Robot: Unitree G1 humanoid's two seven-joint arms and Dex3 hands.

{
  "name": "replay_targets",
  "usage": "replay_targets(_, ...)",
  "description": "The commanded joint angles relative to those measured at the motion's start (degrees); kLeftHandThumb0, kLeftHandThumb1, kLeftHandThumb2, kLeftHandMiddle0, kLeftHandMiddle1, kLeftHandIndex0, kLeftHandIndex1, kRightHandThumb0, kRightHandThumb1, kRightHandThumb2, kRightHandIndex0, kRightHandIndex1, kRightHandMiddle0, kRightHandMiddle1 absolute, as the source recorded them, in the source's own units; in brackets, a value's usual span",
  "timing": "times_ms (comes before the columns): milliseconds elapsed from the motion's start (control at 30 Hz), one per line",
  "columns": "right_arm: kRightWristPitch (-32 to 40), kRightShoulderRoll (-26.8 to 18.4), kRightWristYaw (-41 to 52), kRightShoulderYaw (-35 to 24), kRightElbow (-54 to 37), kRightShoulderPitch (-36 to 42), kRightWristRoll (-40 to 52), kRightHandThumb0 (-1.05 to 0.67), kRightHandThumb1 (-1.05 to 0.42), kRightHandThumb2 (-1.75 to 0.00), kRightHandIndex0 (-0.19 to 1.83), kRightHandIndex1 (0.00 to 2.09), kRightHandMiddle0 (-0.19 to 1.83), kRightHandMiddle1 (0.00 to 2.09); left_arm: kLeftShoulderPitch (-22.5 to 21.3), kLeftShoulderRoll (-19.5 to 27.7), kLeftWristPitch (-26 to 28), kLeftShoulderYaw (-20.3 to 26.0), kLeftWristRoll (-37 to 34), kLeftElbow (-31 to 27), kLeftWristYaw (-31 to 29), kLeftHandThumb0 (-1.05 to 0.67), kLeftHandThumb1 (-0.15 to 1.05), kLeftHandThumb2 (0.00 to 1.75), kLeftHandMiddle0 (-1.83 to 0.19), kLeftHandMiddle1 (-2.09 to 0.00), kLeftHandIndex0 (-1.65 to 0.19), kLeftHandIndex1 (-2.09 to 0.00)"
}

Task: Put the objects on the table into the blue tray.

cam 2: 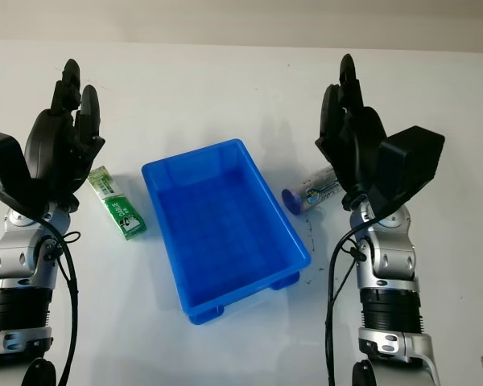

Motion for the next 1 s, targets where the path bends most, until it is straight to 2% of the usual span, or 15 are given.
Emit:
replay_targets(0, -0.5, 0.2, 0.0, 0.0, -1.1, 0.7, 0.2, -0.78, -1.05, -0.71, -0.19, 0.0, -0.19, 0.0, 0.7, 0.3, -0.3, 0.1, 0.3, -0.9, 0.1, -0.71, 1.05, 0.63, 0.19, -0.05, 0.17, -0.05)
replay_targets(267, -0.7, 0.5, -0.3, 0.4, 1.5, -0.3, -0.2, -0.79, -1.05, -0.7, -0.19, 0.0, -0.19, 0.0, -1.0, 0.4, -0.2, -0.4, 0.9, 1.5, -0.1, -0.72, 1.05, 0.62, 0.17, -0.06, 0.16, -0.06)
replay_targets(400, -1.2, 0.1, 0.5, -0.4, 1.2, 0.1, 0.9, -0.78, -1.05, -0.69, -0.19, 0.0, -0.19, 0.0, -0.4, 0.6, -0.8, -0.4, 0.7, 1.3, -0.6, -0.72, 1.05, 0.63, 0.18, -0.06, 0.16, -0.06)
replay_targets(600, 0.3, -2.3, 2.6, -3.2, -0.8, -0.9, 4.4, -0.74, -1.05, -0.54, -0.19, 0.0, -0.19, 0.0, 0.9, 0.1, -1.2, 0.0, 0.4, 0.0, -0.3, -0.72, 1.05, 0.62, 0.18, -0.05, 0.17, -0.06)
replay_targets(667, 0.4, -4.6, 3.4, -3.1, -1.6, -1.3, 3.3, -0.73, -1.05, -0.45, -0.19, 0.0, -0.19, 0.0, 1.6, 0.0, -0.7, -0.2, 0.5, -1.0, -0.1, -0.71, 1.05, 0.63, 0.18, -0.05, 0.18, -0.05)
replay_targets(800, 2.3, -11.1, 5.8, -2.1, -2.3, -2.7, -0.5, -0.64, -1.02, -0.16, 0.01, 0.1, 0.04, 0.13, 2.3, -0.1, 0.1, -0.3, 0.3, -2.0, -0.1, -0.7, 1.05, 0.63, 0.18, -0.05, 0.18, -0.05)
replay_targets(867, 3.1, -15.1, 7.9, -1.2, -1.7, -4.0, -2.9, -0.54, -0.96, -0.08, 0.14, 0.16, 0.16, 0.2, 2.4, -0.1, 0.7, -0.3, 0.2, -2.4, 0.1, -0.7, 1.05, 0.62, 0.18, -0.05, 0.18, -0.05)
replay_targets(967, 1.4, -19.7, 11.6, 0.7, -0.1, -5.2, -6.2, -0.51, -0.89, -0.04, 0.21, 0.2, 0.22, 0.26, 2.7, -0.2, 1.6, -0.3, 0.2, -3.2, 0.3, -0.71, 1.05, 0.61, 0.17, -0.06, 0.18, -0.05)
